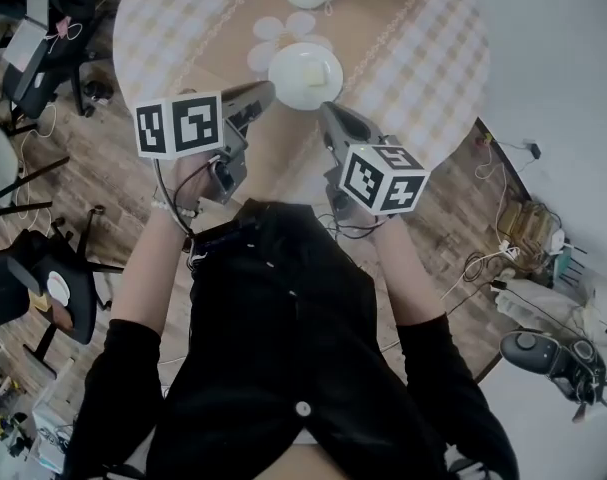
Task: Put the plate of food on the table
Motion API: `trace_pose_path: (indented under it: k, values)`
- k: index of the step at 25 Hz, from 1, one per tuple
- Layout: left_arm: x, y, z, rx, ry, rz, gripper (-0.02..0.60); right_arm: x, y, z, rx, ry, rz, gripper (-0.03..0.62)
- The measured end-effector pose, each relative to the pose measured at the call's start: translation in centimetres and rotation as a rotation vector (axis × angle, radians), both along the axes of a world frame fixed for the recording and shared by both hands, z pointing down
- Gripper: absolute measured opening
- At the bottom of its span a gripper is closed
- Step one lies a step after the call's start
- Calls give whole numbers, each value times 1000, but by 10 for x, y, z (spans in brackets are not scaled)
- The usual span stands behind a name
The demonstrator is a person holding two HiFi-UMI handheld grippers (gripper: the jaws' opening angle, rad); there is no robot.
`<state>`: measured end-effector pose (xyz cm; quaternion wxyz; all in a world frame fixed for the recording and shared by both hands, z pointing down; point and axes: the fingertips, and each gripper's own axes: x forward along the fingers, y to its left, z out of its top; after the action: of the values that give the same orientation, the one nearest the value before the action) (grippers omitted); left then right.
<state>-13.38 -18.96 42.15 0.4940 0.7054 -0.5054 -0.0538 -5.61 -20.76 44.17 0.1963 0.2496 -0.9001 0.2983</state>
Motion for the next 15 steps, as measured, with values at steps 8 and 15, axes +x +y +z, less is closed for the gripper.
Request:
trace_pose_path:
  k: [8, 15]
  values:
    - [1, 12, -81, 297, -270, 14, 2, 13, 5, -89, 262, -85, 2, 2]
    - [8, 27, -136, 467, -480, 4, 2, 22, 11, -144, 396, -125, 41, 0]
